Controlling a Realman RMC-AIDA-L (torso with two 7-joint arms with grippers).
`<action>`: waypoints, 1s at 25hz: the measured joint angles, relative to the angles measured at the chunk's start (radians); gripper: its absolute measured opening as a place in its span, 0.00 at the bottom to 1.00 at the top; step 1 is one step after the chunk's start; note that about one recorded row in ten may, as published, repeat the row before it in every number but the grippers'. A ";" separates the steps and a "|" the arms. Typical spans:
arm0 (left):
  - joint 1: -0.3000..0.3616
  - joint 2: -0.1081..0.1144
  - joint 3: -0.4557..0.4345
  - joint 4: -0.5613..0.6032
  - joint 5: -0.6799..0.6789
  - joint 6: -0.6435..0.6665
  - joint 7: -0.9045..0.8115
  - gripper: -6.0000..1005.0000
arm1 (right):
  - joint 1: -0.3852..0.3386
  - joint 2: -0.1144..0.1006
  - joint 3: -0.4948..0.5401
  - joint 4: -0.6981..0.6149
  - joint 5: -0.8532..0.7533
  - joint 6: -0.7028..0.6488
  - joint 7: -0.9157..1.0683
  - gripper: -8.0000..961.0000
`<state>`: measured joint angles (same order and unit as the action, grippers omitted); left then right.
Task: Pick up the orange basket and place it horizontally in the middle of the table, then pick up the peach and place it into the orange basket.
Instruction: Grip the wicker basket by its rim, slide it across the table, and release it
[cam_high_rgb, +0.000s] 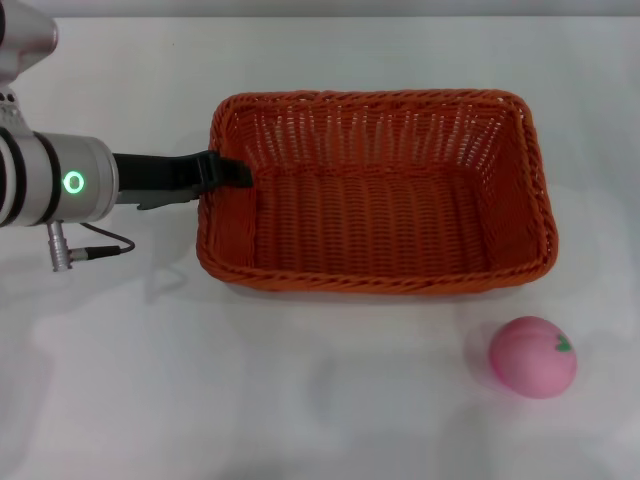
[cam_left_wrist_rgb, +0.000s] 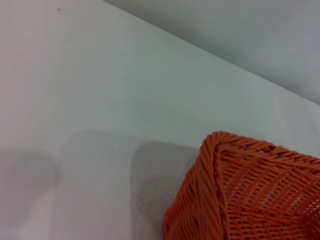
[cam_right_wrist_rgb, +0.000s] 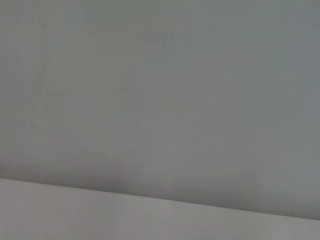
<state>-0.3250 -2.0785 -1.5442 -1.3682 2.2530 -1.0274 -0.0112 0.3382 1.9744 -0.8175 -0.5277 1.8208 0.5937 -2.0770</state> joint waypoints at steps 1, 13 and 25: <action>0.002 0.000 0.000 -0.003 0.000 -0.001 0.000 0.42 | -0.001 -0.001 0.000 0.000 0.000 0.000 0.000 0.89; 0.081 -0.002 0.001 -0.097 -0.004 -0.020 -0.014 0.43 | 0.001 -0.006 0.000 0.000 -0.002 0.000 0.000 0.89; 0.160 -0.002 -0.011 -0.198 0.003 -0.022 -0.027 0.43 | 0.001 -0.006 0.000 0.000 -0.002 0.000 0.000 0.89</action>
<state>-0.1648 -2.0804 -1.5556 -1.5659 2.2557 -1.0491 -0.0380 0.3390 1.9680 -0.8176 -0.5277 1.8189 0.5936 -2.0770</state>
